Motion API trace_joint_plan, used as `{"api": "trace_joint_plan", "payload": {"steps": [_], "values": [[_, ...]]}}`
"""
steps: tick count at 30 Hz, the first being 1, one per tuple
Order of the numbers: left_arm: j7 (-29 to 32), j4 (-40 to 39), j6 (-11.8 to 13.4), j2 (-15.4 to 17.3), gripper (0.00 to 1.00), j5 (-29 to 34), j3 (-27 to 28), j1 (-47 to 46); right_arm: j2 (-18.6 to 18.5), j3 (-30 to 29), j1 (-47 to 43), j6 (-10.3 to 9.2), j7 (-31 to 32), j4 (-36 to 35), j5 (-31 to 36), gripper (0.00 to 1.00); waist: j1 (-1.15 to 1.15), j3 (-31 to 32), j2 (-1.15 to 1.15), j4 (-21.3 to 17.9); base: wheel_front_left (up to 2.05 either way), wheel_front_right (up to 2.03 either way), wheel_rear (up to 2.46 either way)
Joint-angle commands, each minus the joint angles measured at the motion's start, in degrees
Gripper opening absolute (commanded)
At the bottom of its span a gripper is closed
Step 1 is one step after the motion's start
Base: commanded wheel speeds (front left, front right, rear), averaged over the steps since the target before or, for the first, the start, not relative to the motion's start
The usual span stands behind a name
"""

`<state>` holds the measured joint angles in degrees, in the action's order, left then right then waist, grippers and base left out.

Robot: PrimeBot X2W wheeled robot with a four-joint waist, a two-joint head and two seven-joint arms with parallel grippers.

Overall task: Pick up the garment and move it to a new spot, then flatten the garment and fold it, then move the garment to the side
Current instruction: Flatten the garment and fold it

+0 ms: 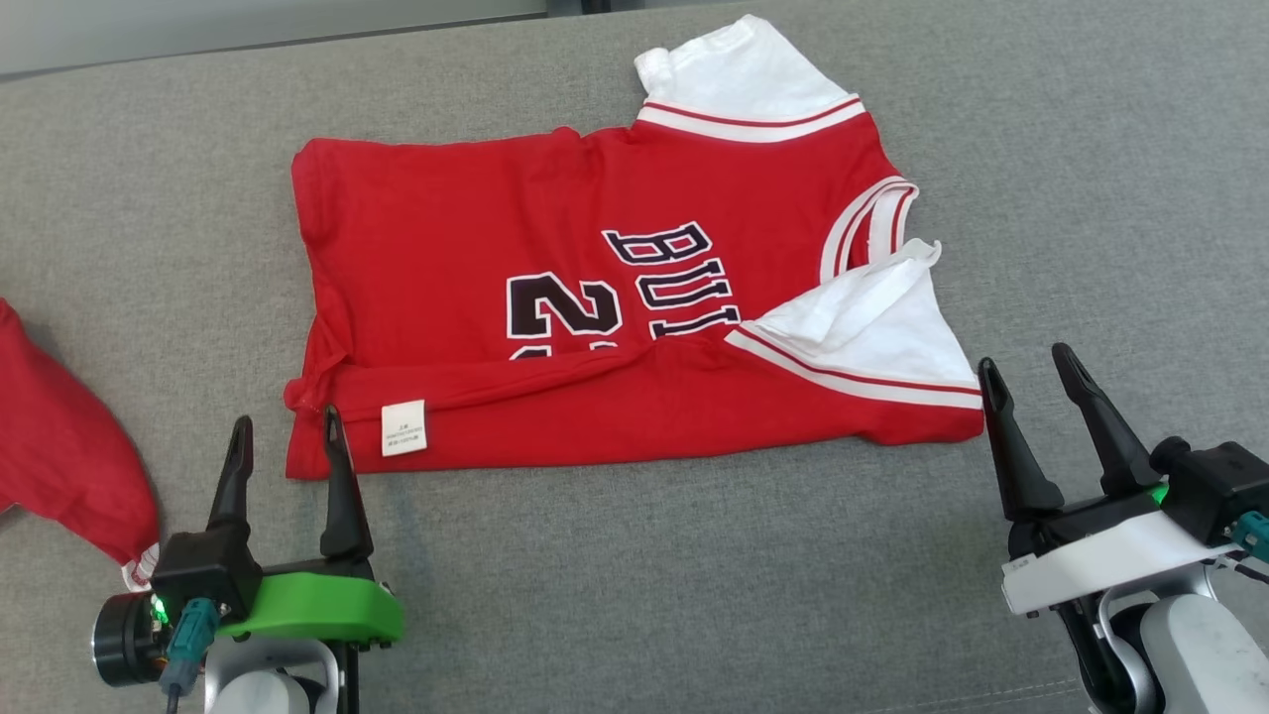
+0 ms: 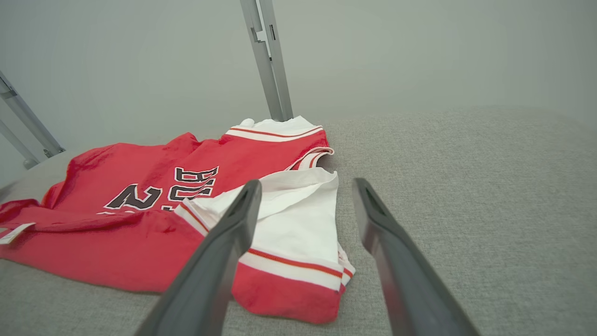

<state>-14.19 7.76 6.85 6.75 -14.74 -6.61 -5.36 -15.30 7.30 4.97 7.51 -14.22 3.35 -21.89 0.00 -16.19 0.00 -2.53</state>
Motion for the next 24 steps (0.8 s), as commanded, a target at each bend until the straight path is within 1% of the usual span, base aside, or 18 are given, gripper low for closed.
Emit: {"api": "trace_joint_plan", "payload": {"steps": [1, 7, 13, 17, 24], "values": [[-0.4, -0.3, 0.5, -0.2, 1.0, 0.2, 0.0, 1.1, 0.0, -0.1, -0.8, -0.04, -0.3, -0.4, 0.1, 1.0, 0.0, 0.6, 0.0, -0.5, 0.0, 0.0, 0.0], [-0.6, 0.6, 0.5, -0.5, 1.0, -0.6, 0.3, 2.6, 0.9, -0.8, -2.3, -0.04, 0.1, -1.0, -0.5, 1.0, 0.0, 1.1, 0.0, -0.7, 0.0, 0.0, 0.0], [1.2, 3.6, -0.8, 0.3, 1.0, -1.9, 0.2, 0.6, 0.8, -0.6, -1.3, -0.04, 1.0, 1.3, -1.3, 1.0, 0.0, 0.1, 0.0, -0.6, 0.0, 0.0, 0.0], [2.6, 6.8, -1.9, 0.6, 1.0, -3.5, 0.4, -1.4, 0.4, 0.5, 0.9, -0.04, 1.0, 5.6, -2.2, 1.0, 0.0, -1.7, 0.0, -0.3, 0.0, 0.0, 0.0], [4.6, 12.8, -4.1, 0.3, 1.0, -7.0, 1.2, -5.4, 0.7, 3.4, 6.9, -0.04, 0.3, 16.9, -4.6, 1.0, 0.0, -3.9, 0.0, 0.1, 0.0, 0.0, 0.0]]}}
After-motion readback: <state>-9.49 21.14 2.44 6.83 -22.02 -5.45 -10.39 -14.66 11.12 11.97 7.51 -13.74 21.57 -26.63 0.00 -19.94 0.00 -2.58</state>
